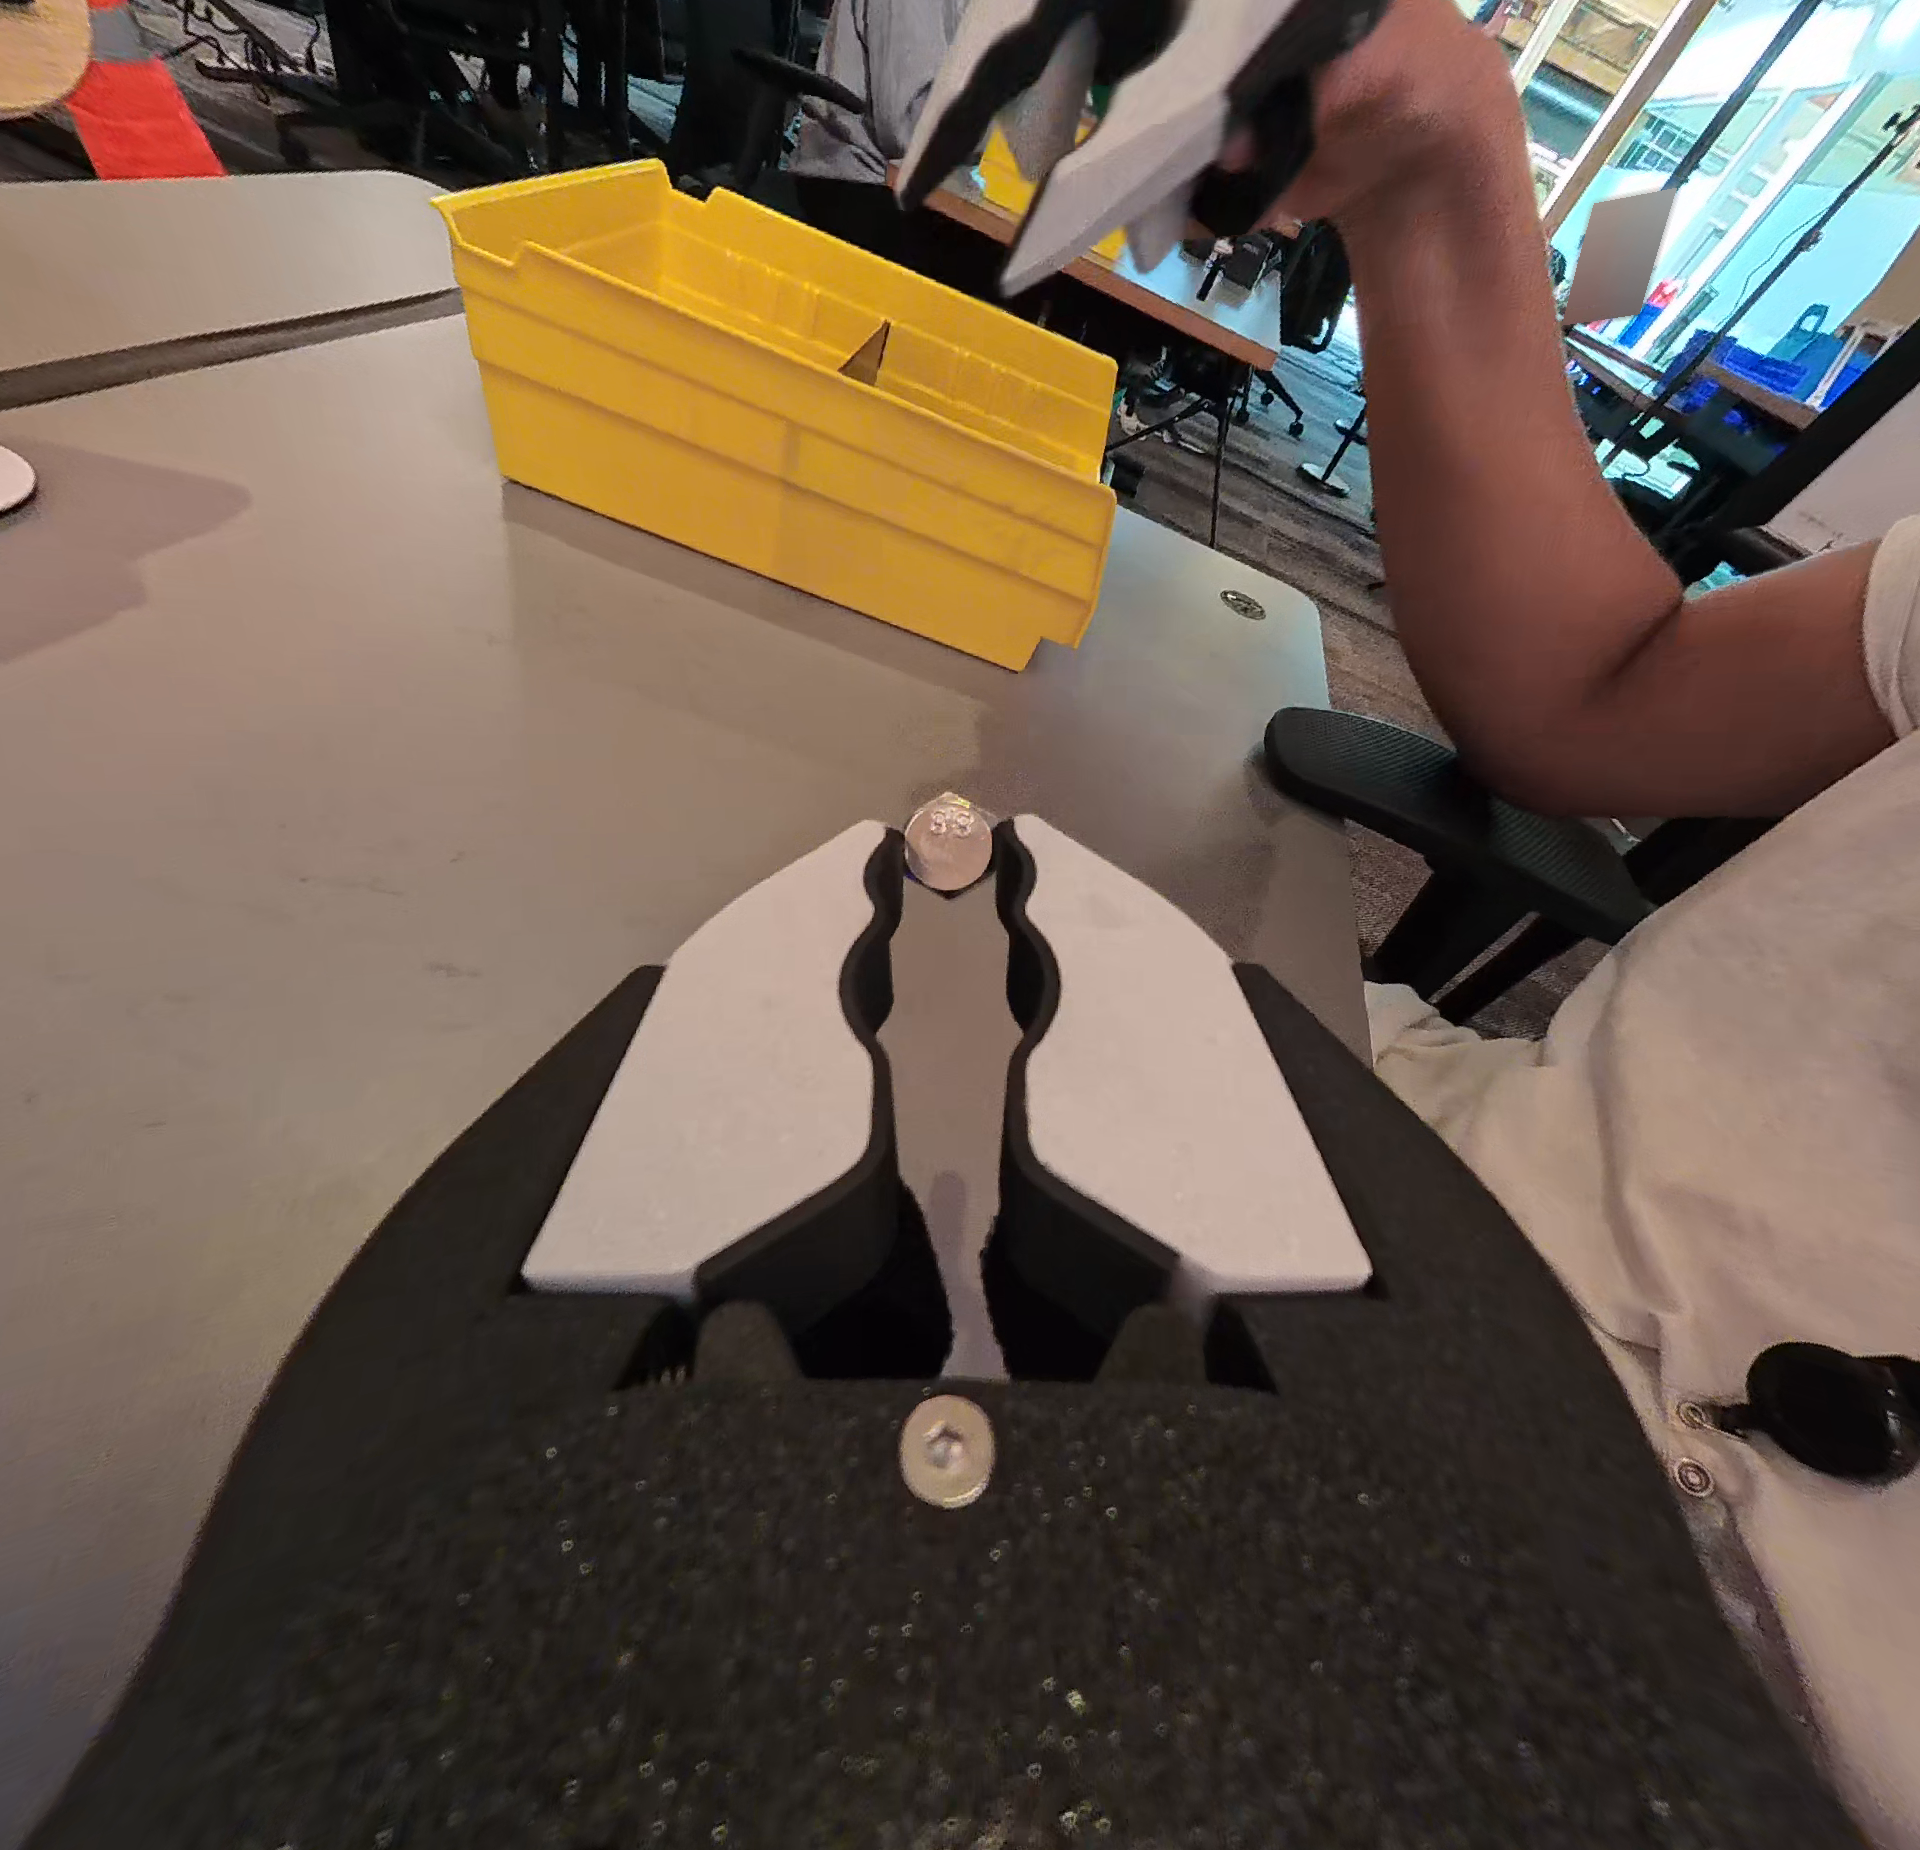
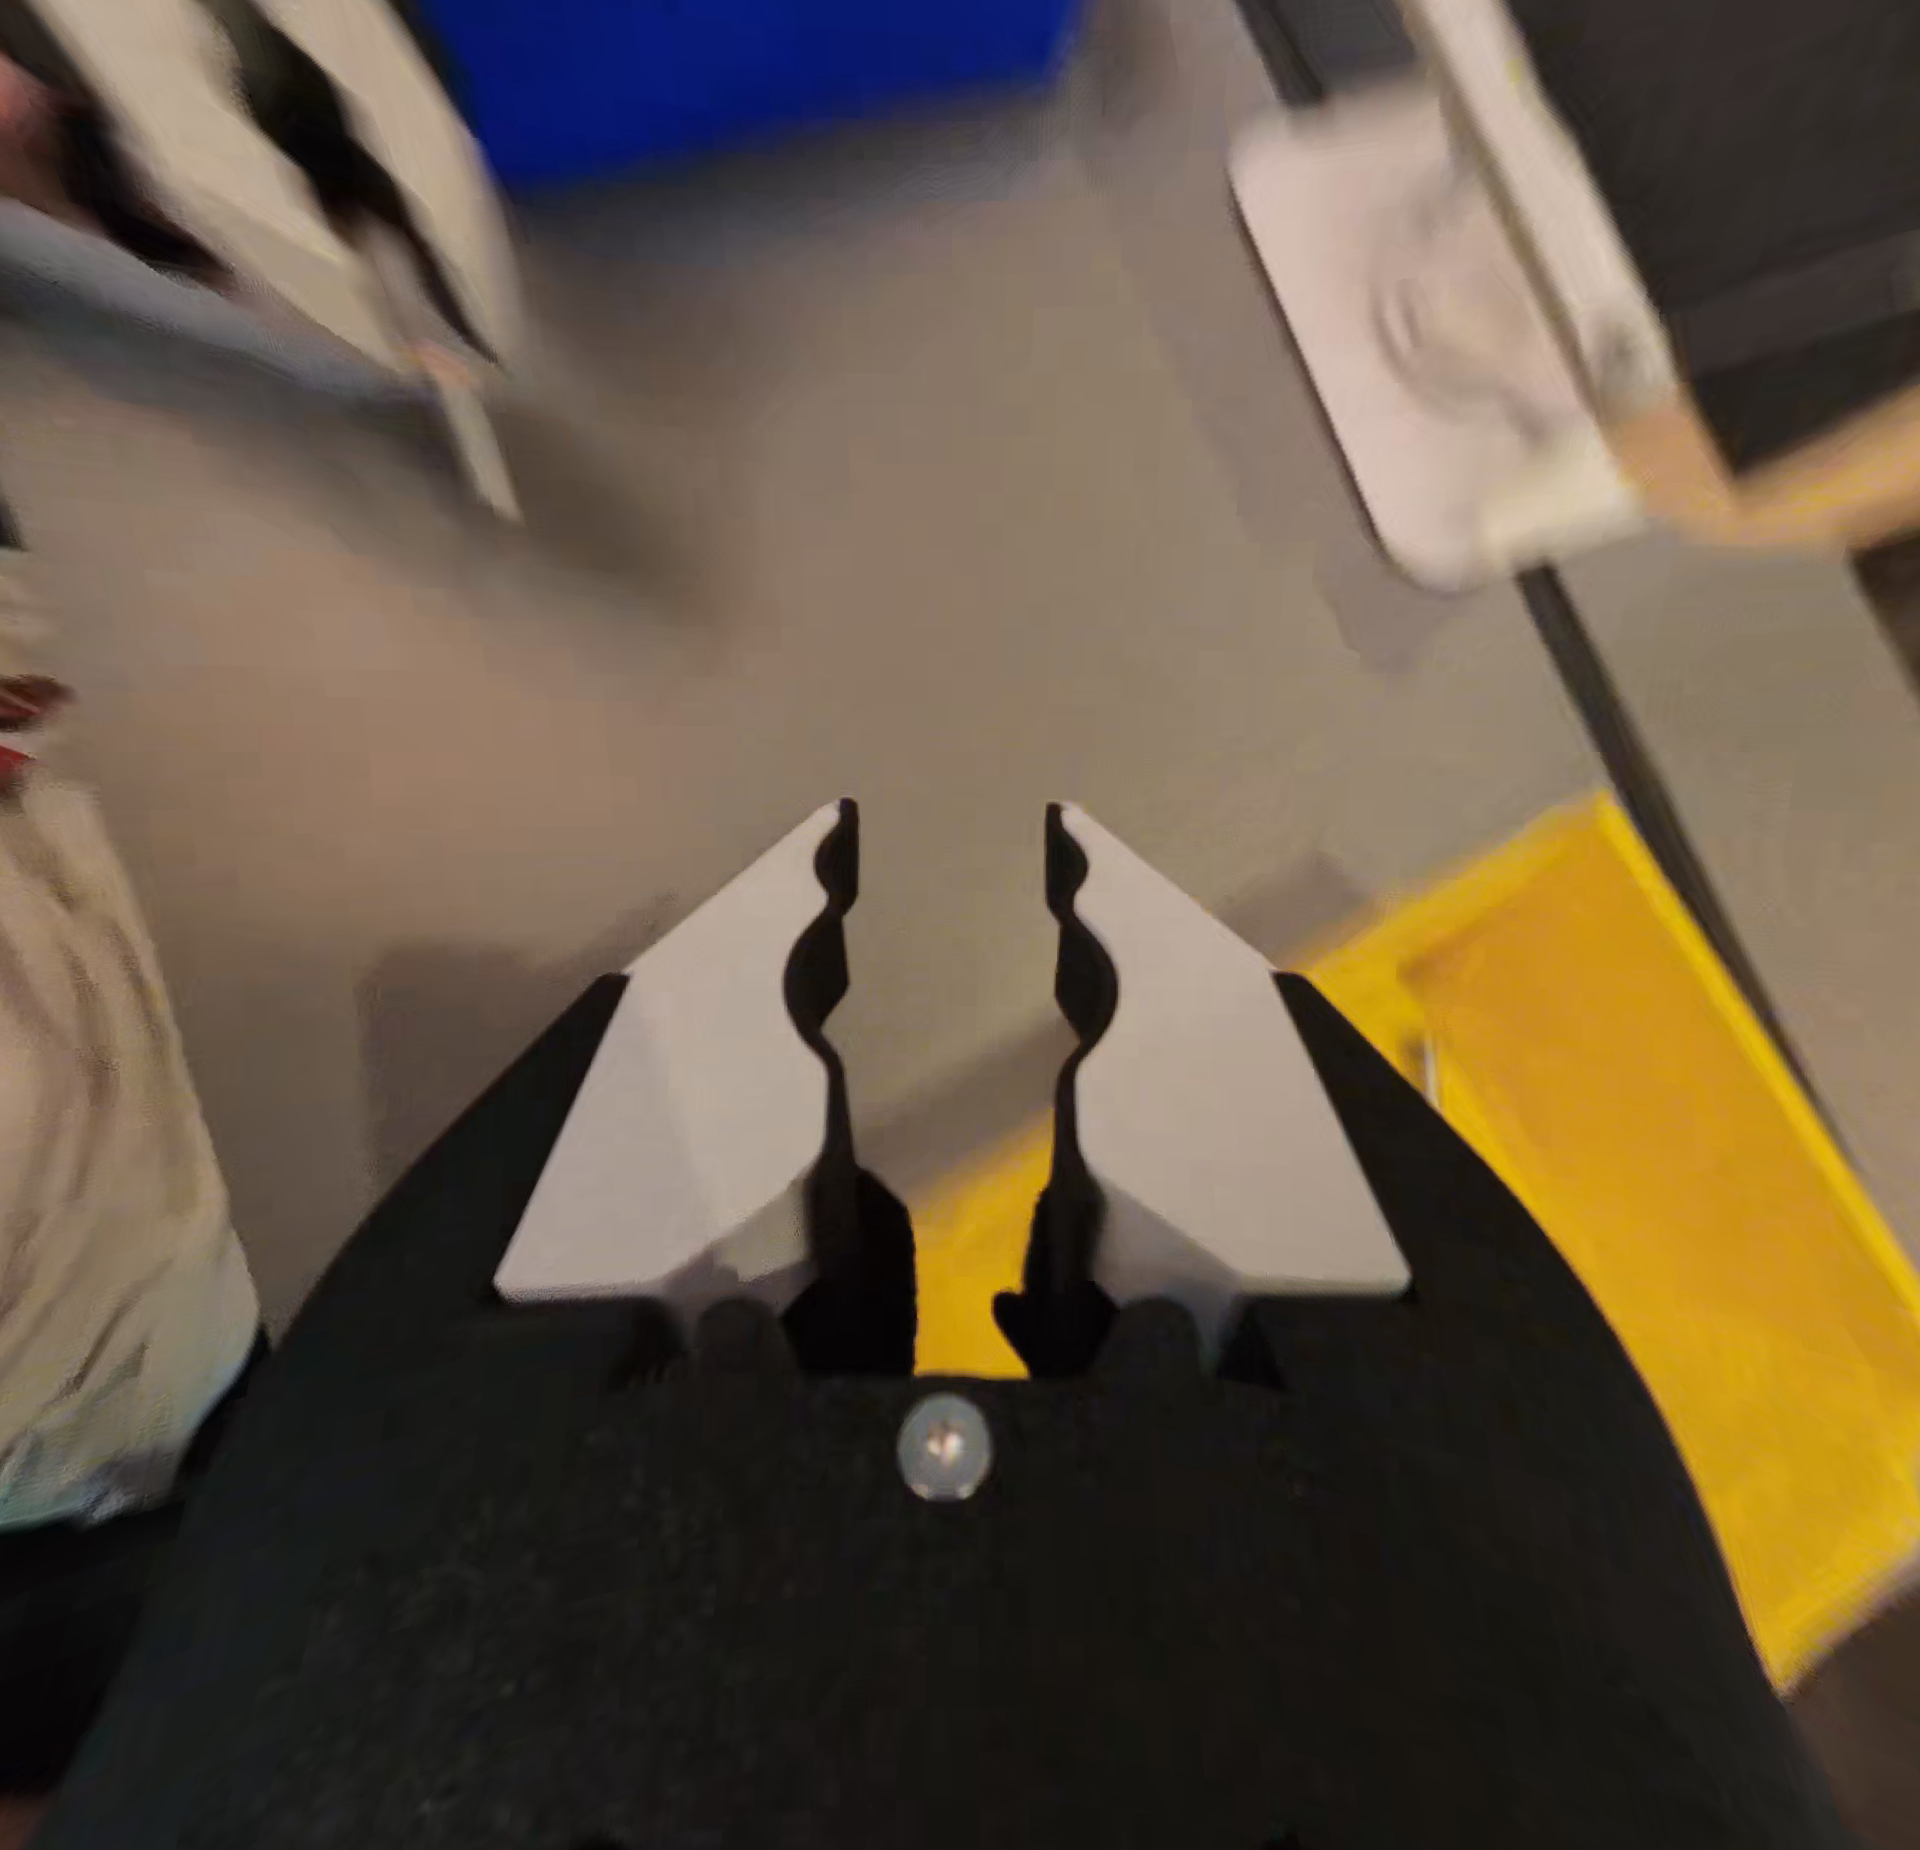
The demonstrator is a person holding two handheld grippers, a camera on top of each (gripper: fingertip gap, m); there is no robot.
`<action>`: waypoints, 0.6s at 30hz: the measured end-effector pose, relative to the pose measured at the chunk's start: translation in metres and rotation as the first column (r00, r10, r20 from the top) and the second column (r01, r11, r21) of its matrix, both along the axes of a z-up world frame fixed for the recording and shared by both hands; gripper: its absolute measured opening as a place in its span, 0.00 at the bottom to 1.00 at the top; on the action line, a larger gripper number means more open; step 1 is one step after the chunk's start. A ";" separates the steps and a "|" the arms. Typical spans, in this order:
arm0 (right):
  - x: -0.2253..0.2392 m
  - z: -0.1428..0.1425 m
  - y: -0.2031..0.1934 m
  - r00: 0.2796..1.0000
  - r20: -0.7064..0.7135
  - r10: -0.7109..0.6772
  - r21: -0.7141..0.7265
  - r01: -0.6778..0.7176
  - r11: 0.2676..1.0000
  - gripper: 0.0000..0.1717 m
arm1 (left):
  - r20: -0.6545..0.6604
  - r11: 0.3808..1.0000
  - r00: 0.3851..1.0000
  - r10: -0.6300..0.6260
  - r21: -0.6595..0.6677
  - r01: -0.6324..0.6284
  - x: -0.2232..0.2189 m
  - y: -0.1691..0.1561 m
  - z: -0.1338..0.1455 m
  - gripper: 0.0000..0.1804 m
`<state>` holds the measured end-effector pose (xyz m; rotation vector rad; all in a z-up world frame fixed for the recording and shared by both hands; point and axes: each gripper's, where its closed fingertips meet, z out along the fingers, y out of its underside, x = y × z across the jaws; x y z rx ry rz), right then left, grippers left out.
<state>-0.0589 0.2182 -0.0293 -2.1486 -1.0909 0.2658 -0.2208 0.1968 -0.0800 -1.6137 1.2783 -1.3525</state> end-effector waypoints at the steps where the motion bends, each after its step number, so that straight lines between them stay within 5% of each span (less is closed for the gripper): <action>1: -0.031 0.007 -0.003 0.996 -0.037 0.078 0.046 -0.077 0.996 0.19 | 0.004 1.000 1.000 0.001 0.001 -0.001 0.000 0.000 0.001 0.09; 7: -0.155 -0.026 -0.029 0.925 -0.097 0.368 0.013 -0.368 0.930 0.18 | 0.058 0.999 0.998 0.026 0.019 -0.028 -0.008 0.005 0.013 0.09; 18: -0.178 -0.064 -0.018 0.934 -0.018 0.357 -0.001 -0.357 0.934 0.09 | 0.064 0.999 0.998 -0.011 0.037 0.008 -0.005 -0.001 0.012 0.09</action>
